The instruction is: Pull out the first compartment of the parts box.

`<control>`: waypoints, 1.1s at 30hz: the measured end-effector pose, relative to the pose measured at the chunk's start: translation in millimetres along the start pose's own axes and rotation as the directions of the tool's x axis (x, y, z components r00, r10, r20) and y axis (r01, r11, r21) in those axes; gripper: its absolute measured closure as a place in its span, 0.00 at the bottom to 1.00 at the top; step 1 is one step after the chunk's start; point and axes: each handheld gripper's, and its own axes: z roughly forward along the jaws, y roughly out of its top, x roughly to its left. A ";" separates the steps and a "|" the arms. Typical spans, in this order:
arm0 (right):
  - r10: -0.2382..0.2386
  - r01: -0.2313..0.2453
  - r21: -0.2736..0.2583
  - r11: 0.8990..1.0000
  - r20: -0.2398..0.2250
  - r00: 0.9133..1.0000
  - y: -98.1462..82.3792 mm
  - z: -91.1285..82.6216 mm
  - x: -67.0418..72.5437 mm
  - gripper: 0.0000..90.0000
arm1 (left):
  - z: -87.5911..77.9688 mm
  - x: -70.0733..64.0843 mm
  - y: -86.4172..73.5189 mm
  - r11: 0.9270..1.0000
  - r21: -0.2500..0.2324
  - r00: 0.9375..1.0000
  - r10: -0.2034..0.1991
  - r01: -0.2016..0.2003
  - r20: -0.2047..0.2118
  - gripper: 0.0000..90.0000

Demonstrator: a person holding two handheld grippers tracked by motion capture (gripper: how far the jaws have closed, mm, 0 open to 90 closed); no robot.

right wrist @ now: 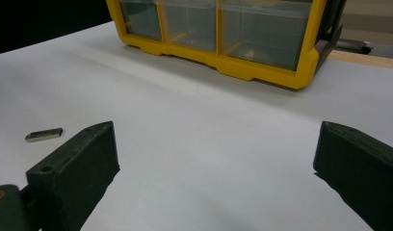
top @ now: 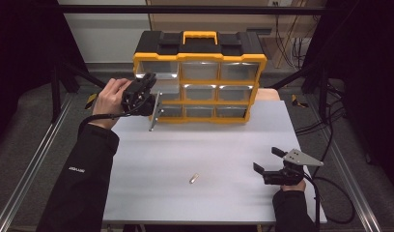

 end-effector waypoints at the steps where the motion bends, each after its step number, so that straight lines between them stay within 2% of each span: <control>1: 0.001 -0.001 0.000 1.000 0.000 1.000 0.0 0.1 0.1 0.02 | -0.9 -0.6 -0.3 1.000 -0.002 1.000 -0.007 0.007 0.000 0.86; 33: -0.004 0.004 0.002 1.000 0.000 1.000 -0.1 0.3 0.5 0.02 | -22.3 -2.8 1.8 1.000 -0.016 1.000 0.000 0.000 -0.005 0.86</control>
